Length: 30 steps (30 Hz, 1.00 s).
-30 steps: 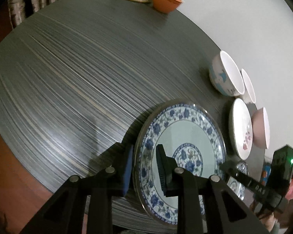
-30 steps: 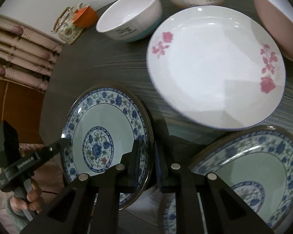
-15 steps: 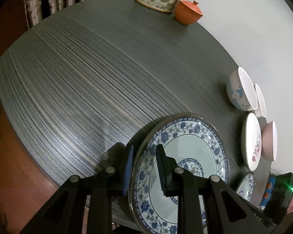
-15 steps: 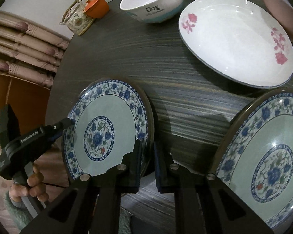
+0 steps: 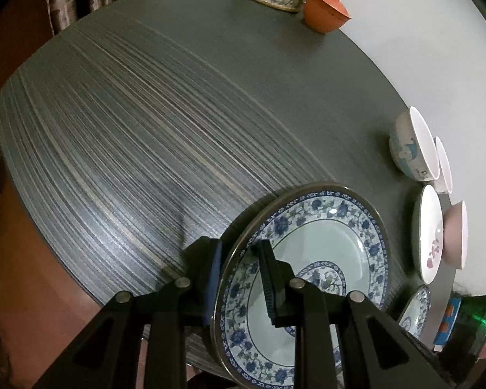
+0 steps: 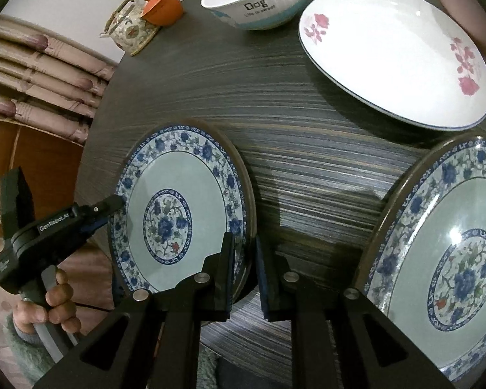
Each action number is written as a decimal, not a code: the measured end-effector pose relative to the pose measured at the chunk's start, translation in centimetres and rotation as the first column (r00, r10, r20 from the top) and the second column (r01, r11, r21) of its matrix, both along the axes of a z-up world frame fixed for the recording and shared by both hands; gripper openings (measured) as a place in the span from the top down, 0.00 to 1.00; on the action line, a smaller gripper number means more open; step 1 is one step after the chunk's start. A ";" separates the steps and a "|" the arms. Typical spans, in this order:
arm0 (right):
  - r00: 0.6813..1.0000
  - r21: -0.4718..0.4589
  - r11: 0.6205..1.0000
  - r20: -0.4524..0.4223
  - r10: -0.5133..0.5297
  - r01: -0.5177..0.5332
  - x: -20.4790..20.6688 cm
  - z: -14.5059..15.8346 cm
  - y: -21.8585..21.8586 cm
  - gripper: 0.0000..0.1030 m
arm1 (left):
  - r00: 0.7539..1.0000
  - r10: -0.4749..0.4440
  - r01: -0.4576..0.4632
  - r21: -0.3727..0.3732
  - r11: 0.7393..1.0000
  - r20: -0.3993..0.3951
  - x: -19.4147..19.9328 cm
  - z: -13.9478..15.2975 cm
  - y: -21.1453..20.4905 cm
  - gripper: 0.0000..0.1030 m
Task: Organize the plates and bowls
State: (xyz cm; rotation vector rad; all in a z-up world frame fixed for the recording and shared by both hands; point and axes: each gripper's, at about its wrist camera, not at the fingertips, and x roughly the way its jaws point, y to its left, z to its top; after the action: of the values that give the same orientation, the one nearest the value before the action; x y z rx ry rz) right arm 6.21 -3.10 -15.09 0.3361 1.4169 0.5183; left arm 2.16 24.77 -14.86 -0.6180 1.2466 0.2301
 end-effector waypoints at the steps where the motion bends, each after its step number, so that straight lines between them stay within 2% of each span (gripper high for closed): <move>1: 1.000 -0.002 1.000 0.005 0.002 -0.002 0.0 0.0 0.0 0.86 | 1.000 0.004 -0.004 -0.003 1.000 0.004 0.0 0.1 0.1 0.77; 9: 1.000 -0.018 1.000 0.028 0.009 -0.008 -0.3 0.2 0.6 0.80 | 0.999 0.031 -0.032 0.013 0.999 0.022 -0.2 0.5 0.9 0.76; 13: 0.999 -0.015 1.000 0.049 0.002 -0.001 -0.6 0.7 0.4 0.80 | 0.997 0.027 -0.031 0.051 0.998 0.071 -0.4 1.8 0.7 0.67; 15: 0.998 -0.018 1.000 0.067 -0.005 0.007 -0.8 1.1 0.1 0.74 | 0.995 0.007 -0.015 0.080 0.997 0.096 -0.3 2.4 0.3 0.65; 19: 0.994 -0.021 1.000 0.105 -0.020 0.022 -1.5 2.1 -0.8 0.73 | 0.987 -0.072 0.052 0.142 0.988 0.144 -0.1 3.8 -1.6 0.64; 23: 0.986 -0.055 0.998 0.163 -0.019 0.028 -2.7 3.3 -1.9 0.73 | 0.959 -0.197 0.145 0.244 0.959 0.206 0.0 5.4 -4.9 0.64; 30: 0.971 -0.059 0.993 0.222 -0.086 0.101 -4.7 4.4 -5.5 0.73 | 0.907 -0.353 0.290 0.267 0.919 0.229 -0.2 5.7 -9.3 0.64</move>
State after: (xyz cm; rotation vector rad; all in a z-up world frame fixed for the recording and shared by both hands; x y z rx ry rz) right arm 1.50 -8.56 -10.67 0.2791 1.1958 0.4141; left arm 1.99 15.49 -9.15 -0.2262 1.0171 0.0059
